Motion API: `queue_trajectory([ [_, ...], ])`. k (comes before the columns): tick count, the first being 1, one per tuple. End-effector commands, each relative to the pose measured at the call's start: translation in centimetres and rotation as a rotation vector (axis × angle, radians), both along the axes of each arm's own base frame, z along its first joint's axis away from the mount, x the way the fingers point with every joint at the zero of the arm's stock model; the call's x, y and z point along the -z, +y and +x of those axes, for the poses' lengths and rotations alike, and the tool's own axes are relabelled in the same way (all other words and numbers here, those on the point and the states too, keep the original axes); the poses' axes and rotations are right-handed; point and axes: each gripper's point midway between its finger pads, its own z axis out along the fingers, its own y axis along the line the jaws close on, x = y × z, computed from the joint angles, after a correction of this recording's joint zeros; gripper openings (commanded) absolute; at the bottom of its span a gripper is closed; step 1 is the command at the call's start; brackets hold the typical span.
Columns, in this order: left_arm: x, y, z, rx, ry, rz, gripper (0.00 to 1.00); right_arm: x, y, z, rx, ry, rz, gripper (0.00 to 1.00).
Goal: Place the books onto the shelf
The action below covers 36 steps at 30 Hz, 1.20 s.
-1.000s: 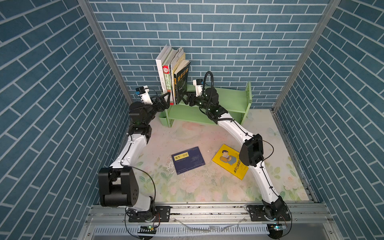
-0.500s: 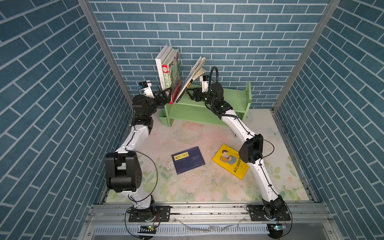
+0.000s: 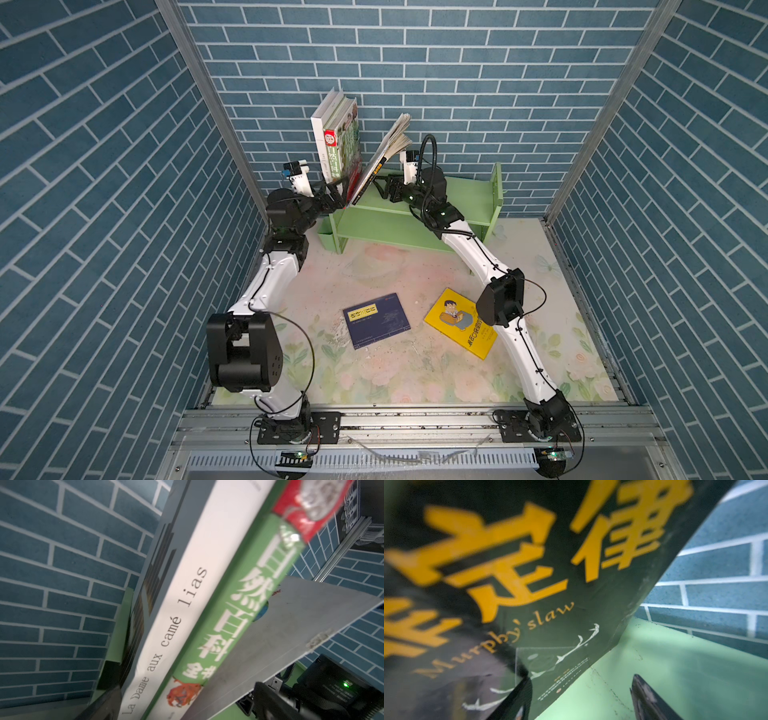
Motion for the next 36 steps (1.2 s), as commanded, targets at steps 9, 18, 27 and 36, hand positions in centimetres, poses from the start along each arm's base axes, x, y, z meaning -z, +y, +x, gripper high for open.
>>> queue_trajectory([
  [9,-1.5,-7.8,-4.9,0.057,-0.111,0.407,0.98,0.8,2.2,-2.0,-0.07,0.002,-0.01,0.75],
  [18,-2.6,-6.2,-4.0,-0.035,-0.13,0.426,1.0,0.2,2.2,-2.2,-0.077,-0.015,-0.001,0.76],
  [27,-2.3,-7.9,-1.7,0.053,-0.142,0.595,1.0,0.1,2.2,-2.4,-0.081,-0.011,-0.002,0.75],
  [36,-1.2,-8.7,1.8,0.068,-0.173,0.681,1.0,0.1,2.1,-2.5,-0.084,-0.014,-0.008,0.75],
])
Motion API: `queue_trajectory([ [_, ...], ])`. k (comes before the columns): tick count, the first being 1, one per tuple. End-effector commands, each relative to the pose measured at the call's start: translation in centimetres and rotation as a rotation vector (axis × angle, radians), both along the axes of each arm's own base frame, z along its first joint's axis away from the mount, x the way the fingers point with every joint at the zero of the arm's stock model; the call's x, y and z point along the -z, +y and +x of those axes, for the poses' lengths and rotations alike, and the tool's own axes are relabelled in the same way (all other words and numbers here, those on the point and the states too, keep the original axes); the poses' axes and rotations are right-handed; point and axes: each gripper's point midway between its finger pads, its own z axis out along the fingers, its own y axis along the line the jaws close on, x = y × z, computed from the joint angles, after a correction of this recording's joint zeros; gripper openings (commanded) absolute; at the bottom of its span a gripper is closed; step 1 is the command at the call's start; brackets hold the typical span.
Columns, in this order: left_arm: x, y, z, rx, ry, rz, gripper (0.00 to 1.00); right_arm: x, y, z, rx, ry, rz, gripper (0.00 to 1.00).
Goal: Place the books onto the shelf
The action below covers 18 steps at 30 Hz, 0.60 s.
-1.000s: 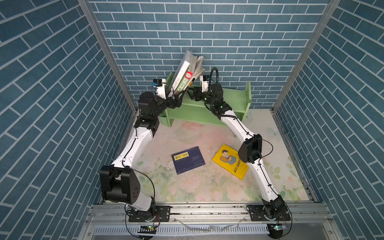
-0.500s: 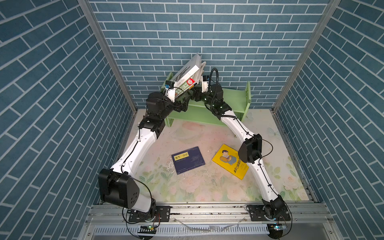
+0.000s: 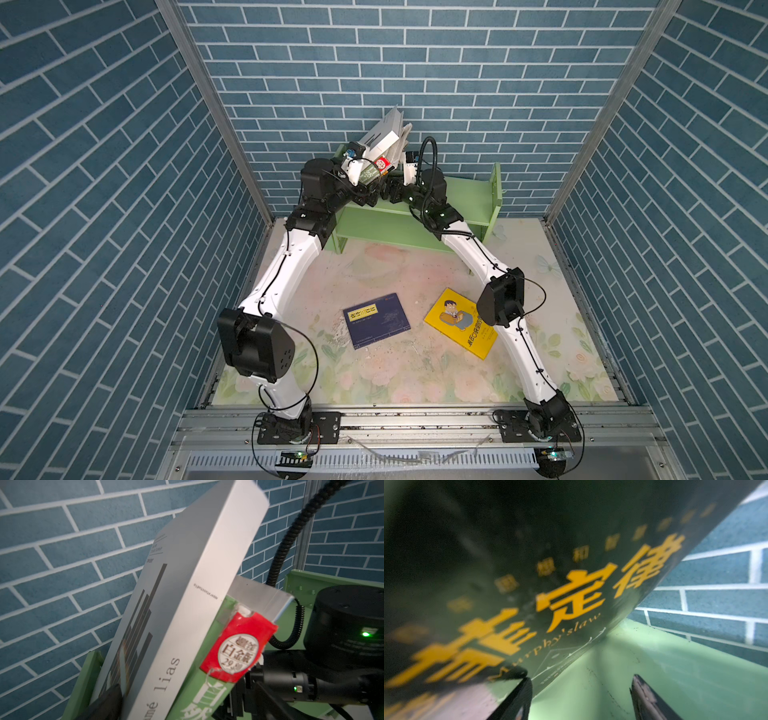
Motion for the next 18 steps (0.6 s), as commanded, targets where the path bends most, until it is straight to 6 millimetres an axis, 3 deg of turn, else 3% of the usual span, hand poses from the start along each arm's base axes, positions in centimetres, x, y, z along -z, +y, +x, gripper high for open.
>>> queue_trajectory([
  [1,1.5,-0.7,0.5,0.038,0.019,0.063,1.0,-0.1,2.1,-2.6,-0.087,0.023,-0.005,0.76],
  [11,3.5,-3.1,1.6,0.018,-0.044,0.207,1.0,0.3,2.4,-2.9,-0.1,0.027,-0.013,0.76],
  [18,3.4,-3.5,3.2,-0.034,-0.134,0.207,1.0,0.4,2.6,-3.1,-0.109,0.029,-0.01,0.75],
])
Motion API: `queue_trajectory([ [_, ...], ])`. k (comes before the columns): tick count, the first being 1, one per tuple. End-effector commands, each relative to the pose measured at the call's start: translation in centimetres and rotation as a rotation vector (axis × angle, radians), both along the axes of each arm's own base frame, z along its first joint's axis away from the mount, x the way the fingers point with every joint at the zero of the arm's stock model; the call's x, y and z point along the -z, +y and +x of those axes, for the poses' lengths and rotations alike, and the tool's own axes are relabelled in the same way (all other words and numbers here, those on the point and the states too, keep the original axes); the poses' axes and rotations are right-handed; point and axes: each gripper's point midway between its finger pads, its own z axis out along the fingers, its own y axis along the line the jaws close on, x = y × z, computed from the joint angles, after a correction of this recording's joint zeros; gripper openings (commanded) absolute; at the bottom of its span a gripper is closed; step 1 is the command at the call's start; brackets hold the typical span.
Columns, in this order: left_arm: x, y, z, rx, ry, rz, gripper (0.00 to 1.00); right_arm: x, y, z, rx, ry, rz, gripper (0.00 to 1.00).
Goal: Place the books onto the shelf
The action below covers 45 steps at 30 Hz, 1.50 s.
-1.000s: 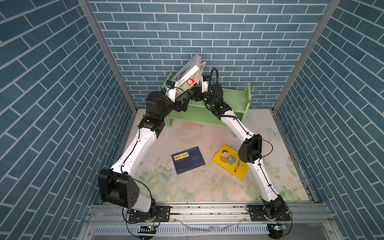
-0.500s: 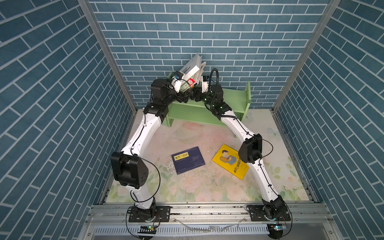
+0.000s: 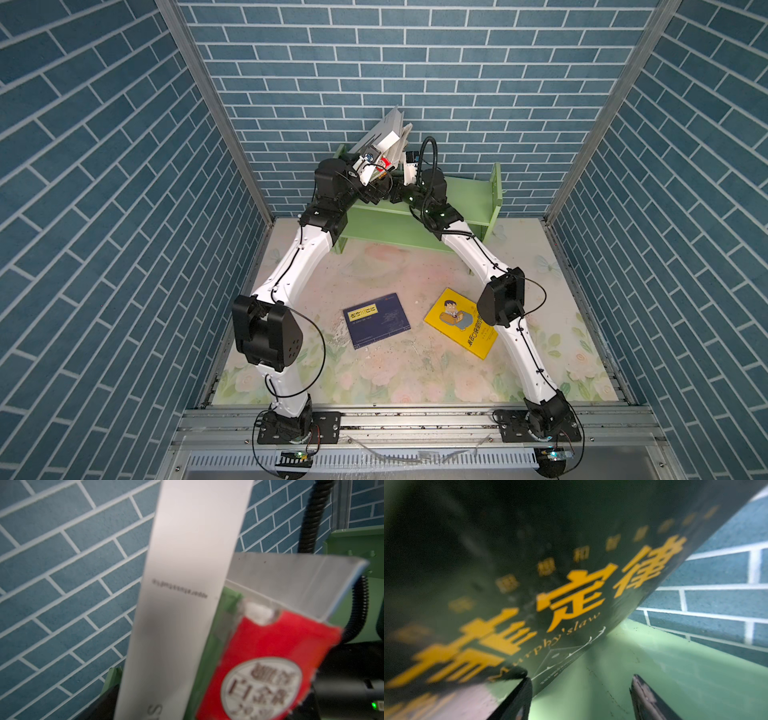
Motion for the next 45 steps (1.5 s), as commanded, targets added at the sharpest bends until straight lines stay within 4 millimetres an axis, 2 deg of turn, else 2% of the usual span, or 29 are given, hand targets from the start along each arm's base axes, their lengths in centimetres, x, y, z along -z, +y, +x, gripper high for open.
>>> queue_trajectory([
  [1,2.7,-2.5,0.8,0.043,0.008,0.032,1.0,0.4,2.7,-3.0,-0.11,0.03,-0.01,0.75],
  [6,3.4,-3.5,1.4,0.004,-0.054,0.103,0.98,0.8,2.7,-3.0,-0.11,0.037,-0.015,0.75],
  [14,4.0,-3.5,1.6,-0.027,-0.074,0.151,0.67,0.7,2.6,-3.1,-0.111,0.036,-0.014,0.75],
  [17,4.0,-3.4,1.5,-0.034,-0.066,0.15,0.58,0.7,2.7,-3.1,-0.109,0.037,-0.012,0.76],
  [20,3.3,-2.5,1.6,-0.076,-0.059,0.09,0.52,0.6,2.6,-3.1,-0.105,0.036,-0.011,0.75],
  [23,2.4,-1.6,1.9,-0.108,-0.013,-0.01,0.51,0.5,2.5,-3.2,-0.103,0.035,-0.013,0.76],
  [27,0.7,0.0,1.6,-0.142,0.033,-0.178,0.48,0.2,1.9,-3.3,-0.089,0.031,-0.018,0.76],
  [31,-0.2,2.2,1.6,-0.215,0.042,-0.299,0.46,-0.3,0.9,-3.6,-0.07,0.025,-0.019,0.76],
  [38,0.7,8.4,2.4,-0.302,0.089,-0.549,0.47,-2.0,-2.3,-4.6,0.005,-0.014,-0.061,0.77],
  [41,1.5,11.0,2.9,-0.35,0.109,-0.635,0.46,-1.5,-3.1,-4.2,0.025,-0.004,-0.072,0.77],
  [45,2.0,12.4,2.9,-0.348,0.085,-0.67,0.52,-0.7,-3.3,-4.0,0.029,0.011,-0.075,0.77],
])
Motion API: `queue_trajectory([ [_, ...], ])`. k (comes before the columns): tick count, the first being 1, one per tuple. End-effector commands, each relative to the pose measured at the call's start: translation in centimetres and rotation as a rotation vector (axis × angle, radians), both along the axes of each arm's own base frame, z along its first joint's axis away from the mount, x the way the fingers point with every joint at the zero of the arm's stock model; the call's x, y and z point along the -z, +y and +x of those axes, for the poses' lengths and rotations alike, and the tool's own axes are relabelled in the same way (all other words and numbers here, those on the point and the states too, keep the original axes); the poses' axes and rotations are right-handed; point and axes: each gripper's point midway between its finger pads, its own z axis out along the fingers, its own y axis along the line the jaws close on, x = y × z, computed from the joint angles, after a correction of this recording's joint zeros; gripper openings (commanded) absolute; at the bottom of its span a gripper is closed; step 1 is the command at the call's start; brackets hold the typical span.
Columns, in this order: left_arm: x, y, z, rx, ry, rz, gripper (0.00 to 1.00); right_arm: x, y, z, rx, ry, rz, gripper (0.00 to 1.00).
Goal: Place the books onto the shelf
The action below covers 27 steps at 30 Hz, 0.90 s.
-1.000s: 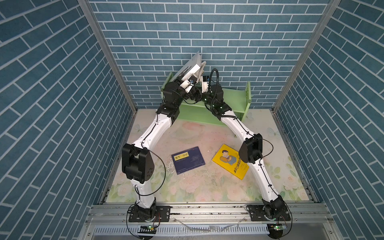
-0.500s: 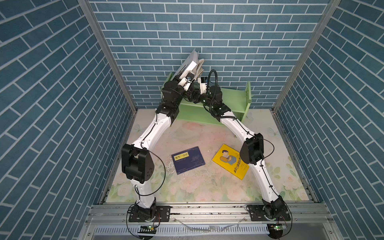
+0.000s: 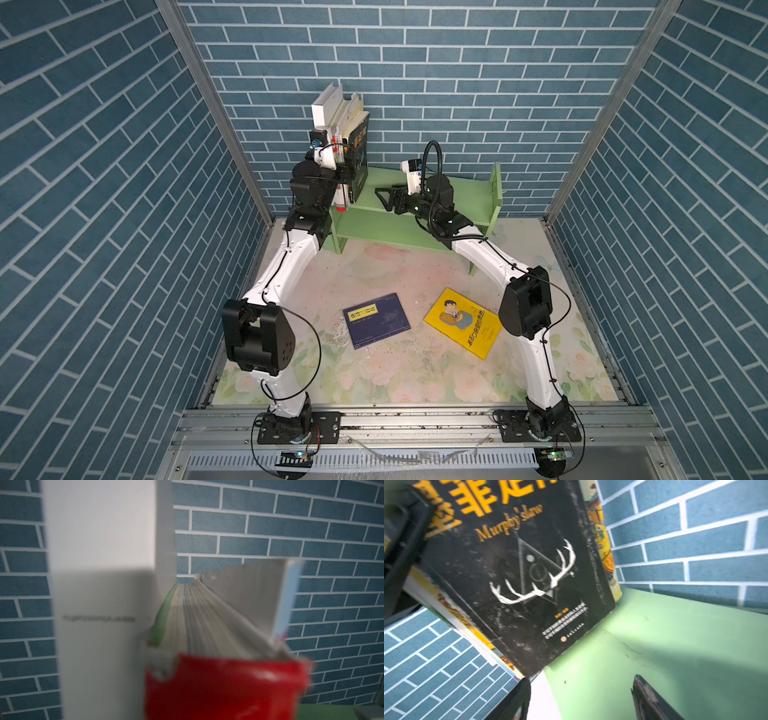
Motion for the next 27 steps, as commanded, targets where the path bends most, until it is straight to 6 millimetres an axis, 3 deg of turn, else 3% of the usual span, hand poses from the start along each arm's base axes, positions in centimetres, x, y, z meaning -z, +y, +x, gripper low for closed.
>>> queue_trajectory([
  [1,7.3,2.6,2.3,-0.085,0.182,-0.097,0.54,-1.3,-0.8,0.0,0.02,-0.037,0.002,0.77],
  [7,8.4,1.7,2.5,-0.063,0.182,0.003,0.6,-1.4,-0.1,0.7,0.014,-0.026,0.017,0.77],
  [9,8.7,1.6,2.3,-0.059,0.176,0.014,0.67,-1.0,0.6,1.2,-0.002,-0.013,0.037,0.77],
  [11,9.1,1.9,2.2,-0.077,0.177,0.021,0.83,-0.6,1.4,1.6,-0.021,0.002,0.062,0.77],
  [16,9.6,2.1,2.4,-0.094,0.181,0.036,0.98,-0.1,3.3,2.0,-0.067,0.016,0.095,0.77],
  [27,7.7,1.9,0.9,-0.067,0.124,0.025,1.0,1.3,4.6,2.1,-0.088,0.043,0.101,0.77],
])
